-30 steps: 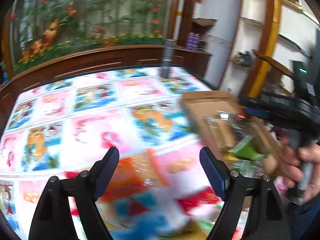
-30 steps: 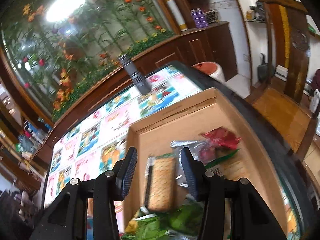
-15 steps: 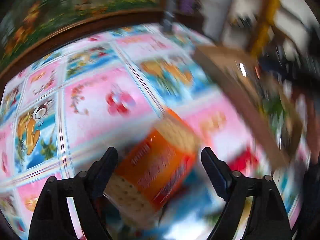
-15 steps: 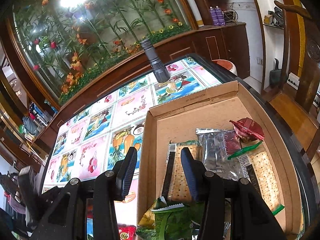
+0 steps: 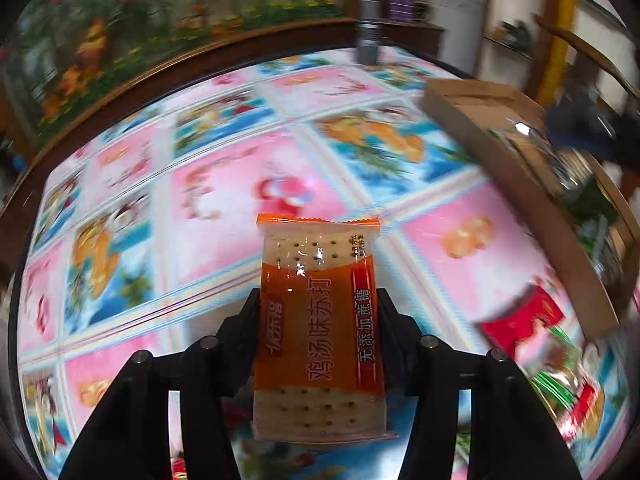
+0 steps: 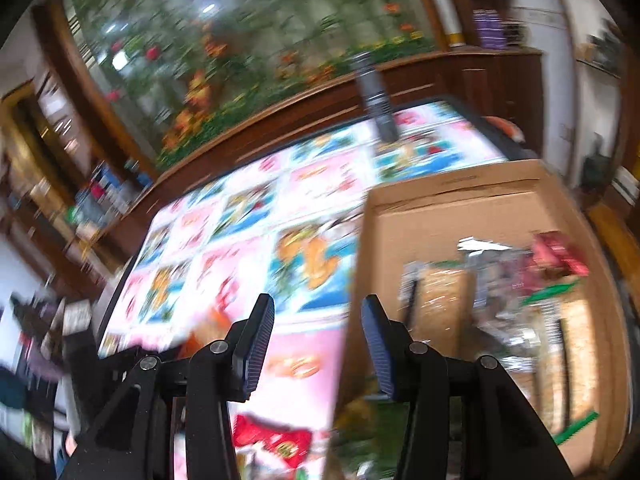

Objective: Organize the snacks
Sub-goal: 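Grasp an orange cracker pack with the left tool while the right tool grasps a red candy pack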

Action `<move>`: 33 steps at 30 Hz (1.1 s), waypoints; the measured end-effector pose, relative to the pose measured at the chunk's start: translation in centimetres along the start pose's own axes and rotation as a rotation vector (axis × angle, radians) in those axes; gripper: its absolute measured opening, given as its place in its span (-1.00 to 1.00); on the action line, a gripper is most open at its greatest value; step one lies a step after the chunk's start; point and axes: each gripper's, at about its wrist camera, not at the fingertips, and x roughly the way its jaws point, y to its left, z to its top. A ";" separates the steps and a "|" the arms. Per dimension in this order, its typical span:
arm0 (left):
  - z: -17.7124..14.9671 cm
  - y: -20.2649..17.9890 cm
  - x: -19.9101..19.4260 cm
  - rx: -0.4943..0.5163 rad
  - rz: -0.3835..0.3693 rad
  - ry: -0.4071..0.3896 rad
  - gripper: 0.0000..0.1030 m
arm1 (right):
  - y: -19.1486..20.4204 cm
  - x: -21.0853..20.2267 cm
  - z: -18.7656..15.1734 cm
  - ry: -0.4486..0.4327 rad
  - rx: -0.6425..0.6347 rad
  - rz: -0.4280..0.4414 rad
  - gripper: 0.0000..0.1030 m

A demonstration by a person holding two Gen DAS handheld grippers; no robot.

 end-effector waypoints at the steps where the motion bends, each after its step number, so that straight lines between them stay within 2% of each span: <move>1: 0.0 0.7 -0.1 -0.032 -0.016 -0.002 0.02 | 0.6 0.4 -0.2 0.016 -0.021 0.020 -0.04; 3: 0.1 2.4 -0.6 -0.097 -0.069 -0.022 0.02 | 1.9 1.1 -0.8 0.052 -0.064 0.058 -0.04; 7: 0.6 5.4 -4.0 -0.192 -0.067 -0.119 0.02 | 4.4 2.6 -2.3 0.143 -0.181 0.094 -0.04; 9: 0.6 6.9 -6.3 -0.225 -0.054 -0.177 0.02 | 5.6 3.1 -3.1 0.163 -0.235 0.109 -0.04; 11: 0.1 8.5 -8.6 -0.252 -0.027 -0.231 0.02 | 6.7 3.7 -3.9 0.200 -0.248 0.174 -0.04; 13: -0.6 10.2 -10.0 -0.275 0.012 -0.255 0.02 | 7.8 4.0 -4.6 0.219 -0.278 0.204 -0.04; 22: -3.6 15.8 -6.1 -0.397 0.024 -0.109 0.02 | 12.7 6.0 -7.2 0.280 -0.299 0.329 -0.03; 25: -3.8 16.6 -4.6 -0.425 0.053 -0.074 0.02 | 15.2 7.1 -8.1 0.323 -0.296 0.308 -0.03; 27: -3.9 16.8 -4.0 -0.432 0.043 -0.061 0.02 | 17.0 7.9 -8.3 0.321 -0.306 0.276 -0.03; 31: -4.2 17.0 -2.7 -0.421 0.088 -0.026 0.01 | 20.0 9.0 -8.5 0.270 -0.425 0.162 -0.03; 33: -4.2 17.2 -2.2 -0.429 0.085 -0.014 0.02 | 20.8 9.6 -8.1 0.247 -0.462 0.121 -0.04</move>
